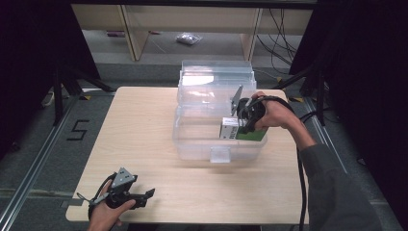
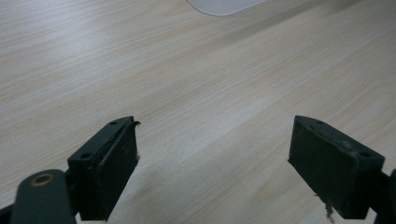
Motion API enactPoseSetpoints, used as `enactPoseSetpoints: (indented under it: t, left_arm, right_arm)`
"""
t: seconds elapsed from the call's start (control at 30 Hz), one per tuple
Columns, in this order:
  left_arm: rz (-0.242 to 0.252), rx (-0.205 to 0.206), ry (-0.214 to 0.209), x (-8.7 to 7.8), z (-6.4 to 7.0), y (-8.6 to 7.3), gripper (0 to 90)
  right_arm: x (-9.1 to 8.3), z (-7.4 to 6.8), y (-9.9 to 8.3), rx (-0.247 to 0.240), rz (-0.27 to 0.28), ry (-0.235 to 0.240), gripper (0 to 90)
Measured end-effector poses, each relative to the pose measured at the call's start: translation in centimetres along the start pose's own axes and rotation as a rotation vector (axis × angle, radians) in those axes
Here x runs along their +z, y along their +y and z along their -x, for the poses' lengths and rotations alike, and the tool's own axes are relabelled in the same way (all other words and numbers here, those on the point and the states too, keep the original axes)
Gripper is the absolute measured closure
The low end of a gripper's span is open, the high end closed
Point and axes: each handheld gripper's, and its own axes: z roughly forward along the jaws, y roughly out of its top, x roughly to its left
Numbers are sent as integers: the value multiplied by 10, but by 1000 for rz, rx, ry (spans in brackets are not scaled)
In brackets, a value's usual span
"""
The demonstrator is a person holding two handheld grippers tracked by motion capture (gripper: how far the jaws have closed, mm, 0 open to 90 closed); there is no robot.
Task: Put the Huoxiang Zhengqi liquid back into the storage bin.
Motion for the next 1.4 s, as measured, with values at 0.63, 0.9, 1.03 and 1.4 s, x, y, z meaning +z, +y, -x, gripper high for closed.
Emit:
enactPoseSetpoints:
  t: [0.63, 0.9, 1.03, 1.4]
  left_arm:
    - [2, -4, 11, 0, -1, 0, 149]
    - [5, -1, 11, 0, -1, -1, 149]
    - [-13, 0, 8, -1, -2, 0, 148]
    - [26, -29, 12, 1, 1, 0, 148]
  right_arm:
    - [47, 10, -12, 46, -40, 67, 640]
    - [53, 14, -15, 49, -36, 74, 639]
    - [56, 15, -15, 33, -28, 80, 639]
    - [69, 12, -20, 40, -25, 122, 611]
